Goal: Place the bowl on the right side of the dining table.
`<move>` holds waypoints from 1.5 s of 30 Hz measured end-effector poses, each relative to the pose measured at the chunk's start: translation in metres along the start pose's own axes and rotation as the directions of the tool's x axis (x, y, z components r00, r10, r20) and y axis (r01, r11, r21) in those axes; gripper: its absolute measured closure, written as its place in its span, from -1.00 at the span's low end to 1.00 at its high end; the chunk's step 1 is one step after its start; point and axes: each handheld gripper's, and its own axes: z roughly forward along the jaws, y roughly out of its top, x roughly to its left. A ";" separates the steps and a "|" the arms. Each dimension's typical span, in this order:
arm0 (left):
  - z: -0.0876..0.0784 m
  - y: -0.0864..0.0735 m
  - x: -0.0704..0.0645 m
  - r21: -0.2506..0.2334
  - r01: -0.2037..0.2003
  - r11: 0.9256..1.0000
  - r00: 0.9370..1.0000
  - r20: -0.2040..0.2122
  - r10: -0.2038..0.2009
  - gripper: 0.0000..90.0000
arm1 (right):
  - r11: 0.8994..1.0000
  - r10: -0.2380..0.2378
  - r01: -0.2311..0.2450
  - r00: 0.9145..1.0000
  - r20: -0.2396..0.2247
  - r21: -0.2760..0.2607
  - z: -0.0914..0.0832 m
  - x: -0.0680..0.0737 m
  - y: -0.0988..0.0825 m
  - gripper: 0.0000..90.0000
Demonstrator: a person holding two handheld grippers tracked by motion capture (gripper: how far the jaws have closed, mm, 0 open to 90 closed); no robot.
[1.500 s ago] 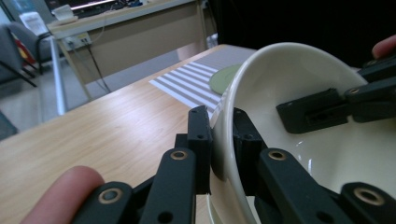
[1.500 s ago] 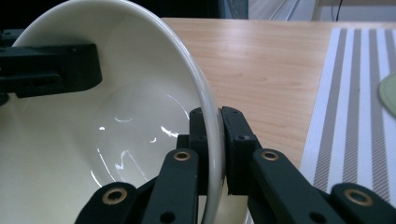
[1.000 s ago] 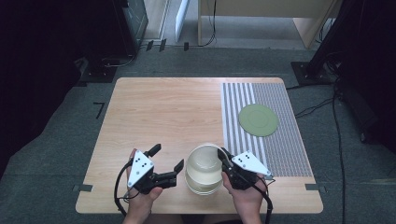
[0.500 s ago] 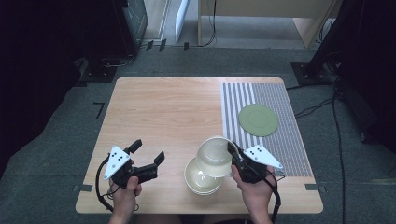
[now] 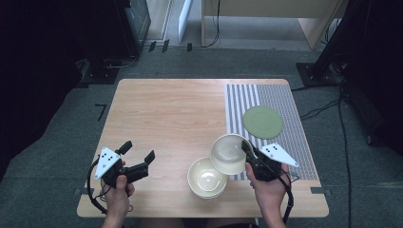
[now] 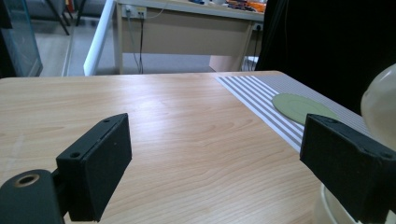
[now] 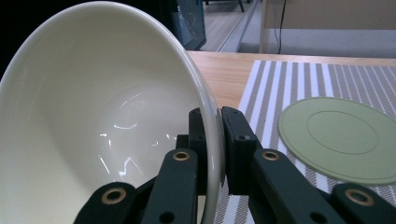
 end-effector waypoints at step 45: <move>-0.009 -0.061 0.077 0.078 0.047 0.996 0.983 -0.178 -0.032 -0.80 | 0.998 0.058 -0.063 0.988 0.145 0.029 0.040 -0.078 0.029 0.86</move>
